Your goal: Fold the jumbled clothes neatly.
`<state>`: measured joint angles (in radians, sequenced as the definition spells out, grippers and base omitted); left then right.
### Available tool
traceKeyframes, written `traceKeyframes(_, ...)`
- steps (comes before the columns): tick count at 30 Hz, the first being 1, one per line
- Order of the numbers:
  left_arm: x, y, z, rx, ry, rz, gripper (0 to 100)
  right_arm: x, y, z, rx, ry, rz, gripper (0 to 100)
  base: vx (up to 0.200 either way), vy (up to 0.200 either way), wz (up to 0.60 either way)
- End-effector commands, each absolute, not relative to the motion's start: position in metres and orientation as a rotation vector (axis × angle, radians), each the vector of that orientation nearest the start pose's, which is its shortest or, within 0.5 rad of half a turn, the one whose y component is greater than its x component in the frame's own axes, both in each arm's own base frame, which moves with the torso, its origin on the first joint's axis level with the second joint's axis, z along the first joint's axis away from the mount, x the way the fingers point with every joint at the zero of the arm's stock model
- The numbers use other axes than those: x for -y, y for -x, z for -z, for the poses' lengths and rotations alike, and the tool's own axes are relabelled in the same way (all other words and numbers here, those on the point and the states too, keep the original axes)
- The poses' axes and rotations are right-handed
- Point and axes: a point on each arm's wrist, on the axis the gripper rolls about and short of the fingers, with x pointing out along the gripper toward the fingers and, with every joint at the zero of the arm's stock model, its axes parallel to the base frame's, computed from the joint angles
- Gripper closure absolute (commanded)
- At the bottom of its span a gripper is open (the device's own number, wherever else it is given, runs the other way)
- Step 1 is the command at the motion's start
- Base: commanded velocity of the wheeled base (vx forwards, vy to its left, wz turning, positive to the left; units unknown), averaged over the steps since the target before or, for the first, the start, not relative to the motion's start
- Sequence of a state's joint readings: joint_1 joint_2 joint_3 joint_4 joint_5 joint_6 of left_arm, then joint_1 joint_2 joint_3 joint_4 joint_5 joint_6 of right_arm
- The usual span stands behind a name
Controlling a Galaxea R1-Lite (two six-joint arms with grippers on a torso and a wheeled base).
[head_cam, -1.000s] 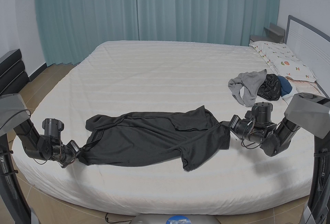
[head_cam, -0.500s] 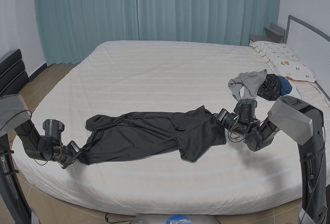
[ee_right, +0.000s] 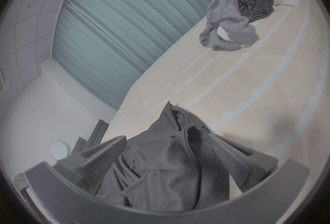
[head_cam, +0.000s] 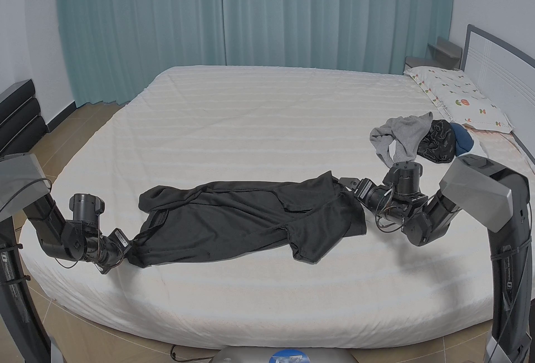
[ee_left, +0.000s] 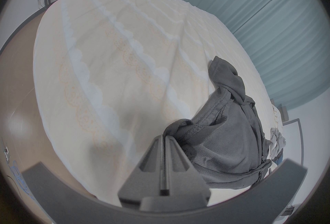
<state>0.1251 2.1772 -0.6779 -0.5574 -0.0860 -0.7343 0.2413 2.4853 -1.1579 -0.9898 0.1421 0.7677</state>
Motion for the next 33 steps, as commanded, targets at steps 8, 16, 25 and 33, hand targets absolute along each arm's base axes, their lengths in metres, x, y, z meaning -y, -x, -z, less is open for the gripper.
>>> traceKeyframes(8,-0.038,-0.315,0.005,-0.887,0.78,-0.379,100,-0.11,-0.369,-0.023,-0.642,-0.739,-0.355,0,0.0,0.0,0.0)
traceKeyframes(16,-0.038,-0.315,0.005,-0.889,0.781,-0.38,100,-0.139,-0.35,0.014,-0.8,-0.705,-0.395,0,0.0,0.0,0.0)
traceKeyframes(25,-0.038,-0.315,0.005,-0.889,0.781,-0.38,100,-0.153,-0.369,0.02,-0.791,-0.705,-0.412,0,0.0,0.0,0.0)
traceKeyframes(33,-0.038,-0.315,0.006,-0.89,0.781,-0.38,100,-0.168,-0.374,0.018,-0.821,-0.681,-0.402,100,0.0,0.0,0.0)
